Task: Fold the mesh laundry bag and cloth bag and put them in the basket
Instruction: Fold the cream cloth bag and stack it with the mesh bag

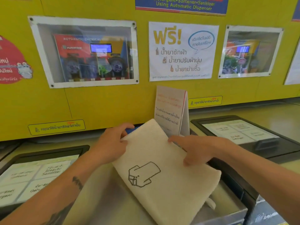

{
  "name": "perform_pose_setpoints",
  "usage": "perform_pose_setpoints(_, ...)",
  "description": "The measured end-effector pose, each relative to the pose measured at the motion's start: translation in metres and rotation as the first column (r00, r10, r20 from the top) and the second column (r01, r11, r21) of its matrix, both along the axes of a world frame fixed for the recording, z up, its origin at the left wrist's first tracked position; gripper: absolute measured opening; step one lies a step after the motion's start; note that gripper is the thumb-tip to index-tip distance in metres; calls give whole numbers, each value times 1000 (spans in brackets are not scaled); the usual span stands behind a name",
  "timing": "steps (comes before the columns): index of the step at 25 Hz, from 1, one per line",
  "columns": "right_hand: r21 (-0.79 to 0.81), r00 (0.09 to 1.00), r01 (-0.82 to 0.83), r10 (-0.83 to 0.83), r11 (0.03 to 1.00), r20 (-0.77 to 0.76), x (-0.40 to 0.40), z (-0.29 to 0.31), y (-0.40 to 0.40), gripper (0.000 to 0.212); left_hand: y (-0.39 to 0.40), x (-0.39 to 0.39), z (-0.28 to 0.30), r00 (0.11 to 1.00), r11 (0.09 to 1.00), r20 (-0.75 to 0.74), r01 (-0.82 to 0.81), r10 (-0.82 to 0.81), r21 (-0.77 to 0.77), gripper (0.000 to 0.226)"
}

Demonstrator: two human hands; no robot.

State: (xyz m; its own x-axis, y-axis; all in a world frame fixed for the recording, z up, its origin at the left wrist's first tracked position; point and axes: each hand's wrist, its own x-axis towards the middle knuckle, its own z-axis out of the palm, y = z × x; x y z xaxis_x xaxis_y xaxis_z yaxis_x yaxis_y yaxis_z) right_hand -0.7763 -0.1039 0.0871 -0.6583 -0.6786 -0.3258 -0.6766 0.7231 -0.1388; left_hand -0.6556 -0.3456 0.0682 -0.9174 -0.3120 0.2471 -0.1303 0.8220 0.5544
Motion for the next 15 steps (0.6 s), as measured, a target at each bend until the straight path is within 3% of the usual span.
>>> perform_pose_setpoints(3, 2, 991, -132, 132, 991, -5, 17, 8, -17, 86, -19, 10, 10, 969, 995, -230, -87, 94, 40, 34)
perform_pose_setpoints(5, -68, 968, -249, 249, 966, -2, 26, 18, -35, 82, -36, 17, 16, 925, 973, -304, -210, 229, 95, 31)
perform_pose_setpoints(8, -257, 923, -374, 384, 891, -14, 38, 25, -70, 71, -70, 34, 17, 861, 908, -297, -361, 413, 215, 29)
perform_pose_setpoints(10, -352, 890, -422, 455, 835, 13, 47, 22, -95, 63, -90, 55, 12, 840, 873, -249, -440, 482, 208, 29)
perform_pose_setpoints(13, -381, 822, -484, 558, 787, 109, 70, 4, -131, 59, -98, 85, 11, 799, 844, -277, -485, 534, 227, 28)
perform_pose_setpoints(15, -442, 780, -533, 621, 721, 73, 92, -10, -149, 58, -93, 97, 18, 783, 827, -275, -493, 557, 271, 19)
